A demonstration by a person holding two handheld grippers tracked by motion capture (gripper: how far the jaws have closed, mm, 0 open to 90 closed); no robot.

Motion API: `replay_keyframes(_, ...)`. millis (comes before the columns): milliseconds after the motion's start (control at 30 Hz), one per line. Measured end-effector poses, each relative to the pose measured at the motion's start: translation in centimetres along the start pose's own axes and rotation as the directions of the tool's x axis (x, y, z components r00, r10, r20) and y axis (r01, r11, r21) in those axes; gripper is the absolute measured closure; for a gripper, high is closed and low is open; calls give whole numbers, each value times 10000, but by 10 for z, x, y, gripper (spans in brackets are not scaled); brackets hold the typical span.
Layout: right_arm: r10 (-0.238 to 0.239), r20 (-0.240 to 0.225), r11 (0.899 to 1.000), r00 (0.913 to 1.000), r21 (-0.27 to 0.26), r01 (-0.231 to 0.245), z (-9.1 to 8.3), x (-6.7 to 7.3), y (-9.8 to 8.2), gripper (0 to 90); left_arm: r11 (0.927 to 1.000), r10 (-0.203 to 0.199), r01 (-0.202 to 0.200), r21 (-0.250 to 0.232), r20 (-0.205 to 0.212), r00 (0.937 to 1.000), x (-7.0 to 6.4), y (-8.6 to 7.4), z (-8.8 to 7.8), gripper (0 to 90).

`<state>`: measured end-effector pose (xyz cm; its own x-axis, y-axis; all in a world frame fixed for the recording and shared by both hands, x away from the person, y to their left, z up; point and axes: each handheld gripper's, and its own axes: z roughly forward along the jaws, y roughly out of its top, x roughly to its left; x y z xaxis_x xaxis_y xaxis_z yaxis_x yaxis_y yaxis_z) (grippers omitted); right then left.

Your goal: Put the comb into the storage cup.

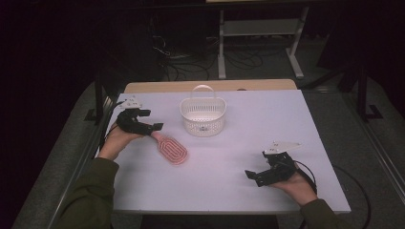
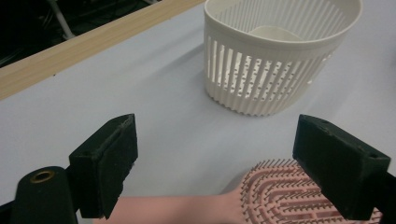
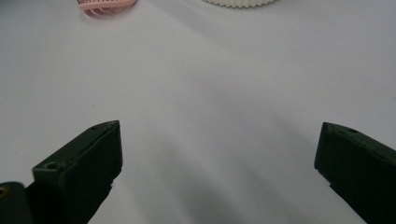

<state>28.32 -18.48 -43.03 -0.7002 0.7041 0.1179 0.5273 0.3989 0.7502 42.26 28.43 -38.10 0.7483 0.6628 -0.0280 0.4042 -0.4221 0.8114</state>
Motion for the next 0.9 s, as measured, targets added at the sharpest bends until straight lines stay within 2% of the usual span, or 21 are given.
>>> replay_keyframes(367,-9,5,10000,10000,-6,9,0,0,0,8,9997,-184,189,163,-307,9994,12,4,4,215)
replay_keyframes(467,-3,13,10000,10000,-20,3,0,0,0,9,9993,-295,306,210,-510,9983,15,4,6,240)
replay_keyframes(567,-6,20,10000,10000,-11,6,0,0,0,9,9990,-326,340,286,-475,9983,19,3,8,330)
replay_keyframes(767,-9,14,10000,10000,-12,9,0,0,0,9,9981,-341,383,492,-835,9959,25,3,13,394)
replay_keyframes(900,-19,-6,10000,10000,-23,19,0,0,0,9,9974,-366,429,583,-1046,9938,28,1,16,500)
